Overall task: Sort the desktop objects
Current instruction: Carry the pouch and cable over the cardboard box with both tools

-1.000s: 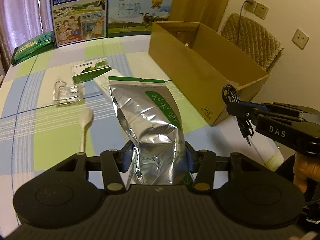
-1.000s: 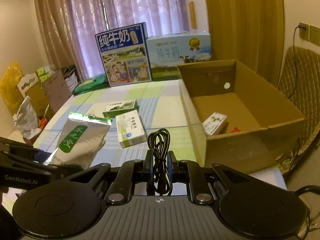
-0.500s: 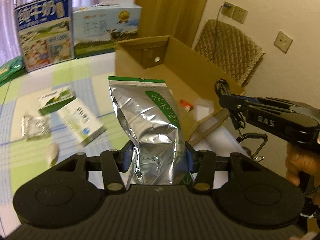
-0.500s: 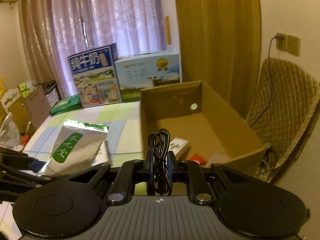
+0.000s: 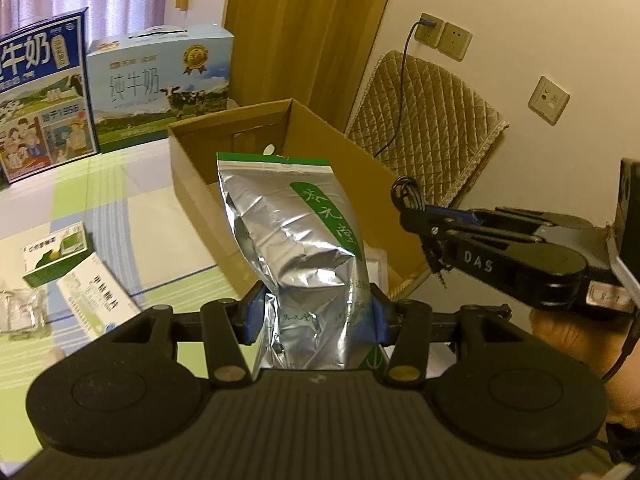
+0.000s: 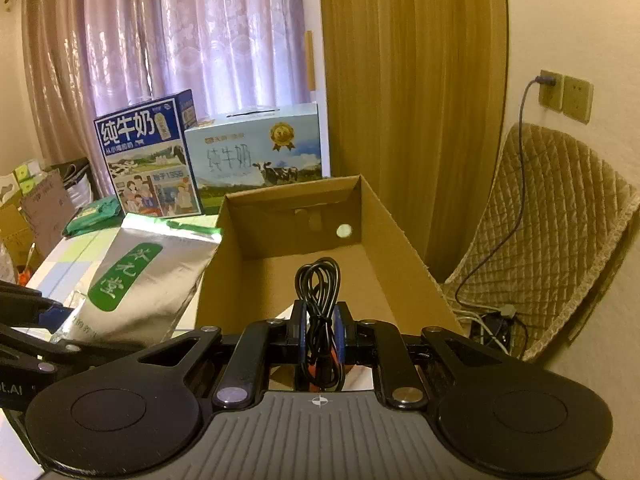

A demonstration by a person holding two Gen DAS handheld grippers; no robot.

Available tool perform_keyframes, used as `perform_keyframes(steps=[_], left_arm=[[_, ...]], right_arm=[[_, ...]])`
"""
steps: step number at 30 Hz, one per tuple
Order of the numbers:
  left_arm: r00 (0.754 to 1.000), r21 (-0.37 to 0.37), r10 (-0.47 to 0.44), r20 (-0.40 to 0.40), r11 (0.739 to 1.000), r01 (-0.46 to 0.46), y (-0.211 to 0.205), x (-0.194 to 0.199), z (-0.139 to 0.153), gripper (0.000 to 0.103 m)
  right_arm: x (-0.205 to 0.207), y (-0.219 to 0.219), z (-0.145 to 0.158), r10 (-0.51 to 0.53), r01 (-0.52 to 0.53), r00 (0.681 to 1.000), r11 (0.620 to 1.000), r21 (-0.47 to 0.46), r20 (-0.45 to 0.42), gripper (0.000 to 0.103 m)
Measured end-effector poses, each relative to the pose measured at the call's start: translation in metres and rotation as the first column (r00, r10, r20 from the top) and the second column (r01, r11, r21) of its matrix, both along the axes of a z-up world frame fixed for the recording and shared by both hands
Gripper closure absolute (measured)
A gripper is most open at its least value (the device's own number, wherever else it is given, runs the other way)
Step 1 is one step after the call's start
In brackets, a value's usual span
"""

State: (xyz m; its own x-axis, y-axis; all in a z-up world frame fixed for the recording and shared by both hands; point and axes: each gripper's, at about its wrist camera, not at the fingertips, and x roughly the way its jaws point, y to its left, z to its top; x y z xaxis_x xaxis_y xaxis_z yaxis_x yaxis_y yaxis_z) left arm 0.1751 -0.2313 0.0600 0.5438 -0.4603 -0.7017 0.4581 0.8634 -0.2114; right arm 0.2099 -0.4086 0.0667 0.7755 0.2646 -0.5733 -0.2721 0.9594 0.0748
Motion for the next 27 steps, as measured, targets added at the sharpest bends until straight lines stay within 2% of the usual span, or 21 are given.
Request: perform_keyframes(steps=[7,12,18,27], left_arm=[[1.0,-0.029,0.014,-0.002,0.999,-0.015,-0.011,0.029,0.005,0.058],[0.998,-0.057,0.058,-0.023,0.997,-0.06,-0.016,0.054,0.004,0.058],[0.996,-0.057,0.079,-0.033,0.995,-0.081,-0.028,0.076,0.0,0.058],[0.994,-0.067,0.093,-0.063,0.993,-0.098,-0.042,0.096,-0.015,0.058]], right_arm=[[0.025,-0.006,0.005,0.003,-0.003,1.0,1.0,0.008,0.005,0.093],[0.046,-0.003,0.003,0.005,-0.005,1.0,1.0,0.004,0.004,0.093],[0.07,-0.008,-0.005,-0.012,0.012,1.0,1.0,0.027,-0.011,0.092],[0.082,-0.025,-0.023,-0.042,0.044,0.998,0.998,0.043,-0.041,0.092]])
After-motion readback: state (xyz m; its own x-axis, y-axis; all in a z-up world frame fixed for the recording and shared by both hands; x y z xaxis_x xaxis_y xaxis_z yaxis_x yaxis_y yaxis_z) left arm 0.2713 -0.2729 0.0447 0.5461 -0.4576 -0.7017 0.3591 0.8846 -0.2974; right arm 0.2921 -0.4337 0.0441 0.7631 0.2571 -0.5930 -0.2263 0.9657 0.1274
